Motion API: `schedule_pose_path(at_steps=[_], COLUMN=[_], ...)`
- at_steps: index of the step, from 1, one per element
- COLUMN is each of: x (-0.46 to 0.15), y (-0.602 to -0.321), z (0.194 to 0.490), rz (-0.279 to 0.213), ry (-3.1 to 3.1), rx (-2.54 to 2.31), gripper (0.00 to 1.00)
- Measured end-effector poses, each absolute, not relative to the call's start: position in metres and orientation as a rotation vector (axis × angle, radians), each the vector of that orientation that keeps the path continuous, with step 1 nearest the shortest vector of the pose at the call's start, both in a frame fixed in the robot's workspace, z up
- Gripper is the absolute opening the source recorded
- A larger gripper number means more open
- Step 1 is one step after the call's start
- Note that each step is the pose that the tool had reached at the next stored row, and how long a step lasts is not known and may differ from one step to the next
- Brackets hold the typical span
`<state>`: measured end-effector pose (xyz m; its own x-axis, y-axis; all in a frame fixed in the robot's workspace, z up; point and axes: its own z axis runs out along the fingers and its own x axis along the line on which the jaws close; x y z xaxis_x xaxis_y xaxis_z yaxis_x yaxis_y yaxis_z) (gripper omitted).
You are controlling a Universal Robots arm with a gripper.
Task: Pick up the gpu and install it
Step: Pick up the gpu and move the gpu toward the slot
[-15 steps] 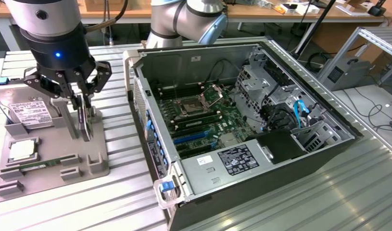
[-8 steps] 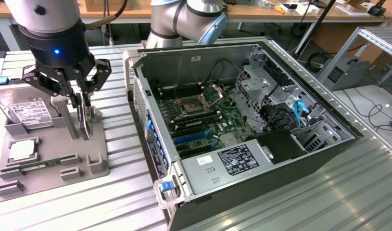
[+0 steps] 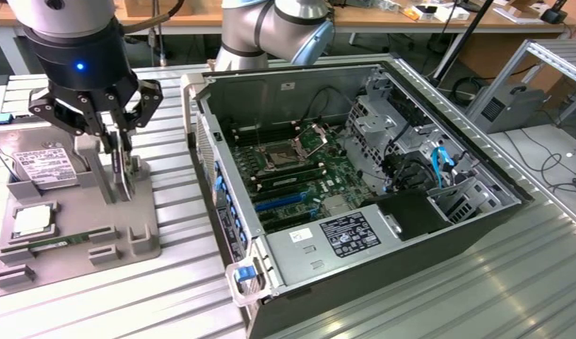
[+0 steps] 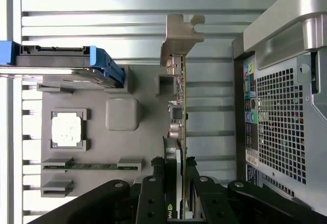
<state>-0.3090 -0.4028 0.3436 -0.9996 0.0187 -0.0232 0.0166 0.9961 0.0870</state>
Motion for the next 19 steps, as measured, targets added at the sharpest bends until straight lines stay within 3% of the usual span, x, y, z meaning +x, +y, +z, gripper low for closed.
schedule_pose_path(at_steps=[19], x=[-0.309], y=[-0.403], z=[0.367], rz=[0.143], ry=[3.114], rx=[0.028], gripper=[0.27])
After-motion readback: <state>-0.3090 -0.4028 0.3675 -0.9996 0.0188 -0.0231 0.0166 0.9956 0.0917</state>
